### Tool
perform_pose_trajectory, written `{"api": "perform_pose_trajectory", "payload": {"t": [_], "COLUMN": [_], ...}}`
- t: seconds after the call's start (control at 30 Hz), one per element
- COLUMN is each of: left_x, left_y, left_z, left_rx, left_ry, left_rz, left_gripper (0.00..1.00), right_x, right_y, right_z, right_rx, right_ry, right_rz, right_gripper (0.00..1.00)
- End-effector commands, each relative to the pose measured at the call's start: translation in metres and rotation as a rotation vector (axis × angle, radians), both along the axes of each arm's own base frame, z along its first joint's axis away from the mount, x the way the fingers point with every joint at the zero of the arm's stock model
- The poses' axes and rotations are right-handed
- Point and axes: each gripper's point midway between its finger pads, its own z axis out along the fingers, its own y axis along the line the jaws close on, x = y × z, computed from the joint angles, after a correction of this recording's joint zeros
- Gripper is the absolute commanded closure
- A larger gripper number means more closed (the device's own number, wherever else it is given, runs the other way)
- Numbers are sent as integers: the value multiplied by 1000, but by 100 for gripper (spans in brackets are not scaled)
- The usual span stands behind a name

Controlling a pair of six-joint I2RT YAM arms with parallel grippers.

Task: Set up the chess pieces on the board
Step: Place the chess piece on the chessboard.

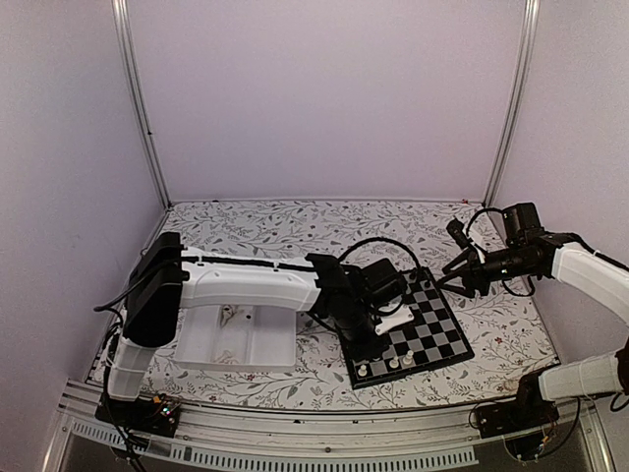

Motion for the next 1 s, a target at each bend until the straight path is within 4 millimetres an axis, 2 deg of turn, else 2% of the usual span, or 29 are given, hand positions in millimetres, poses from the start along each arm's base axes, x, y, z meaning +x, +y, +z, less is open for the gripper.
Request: {"api": "perform_pose_trajectory", "payload": {"t": [0.0,0.67,0.87,0.97], "left_x": [14,19,21,20], "left_y": [1,3,1,-4], "left_z": [-1,-13,-11,-3], "left_rx": [8,49,41,13], "left_ry": [-1,1,7,14], "left_rz": [44,59,83,84], "left_gripper": [96,92,78,73], "right_x": [-4,-5,-6,-6], "right_y": [1,3,3,4], "right_z": [-4,-6,-6,-6], "right_rx": [17,23,26,27], "right_ry": [20,34,37,37], "right_rz": [12,25,28,31], "right_gripper": [45,45,45,45]}}
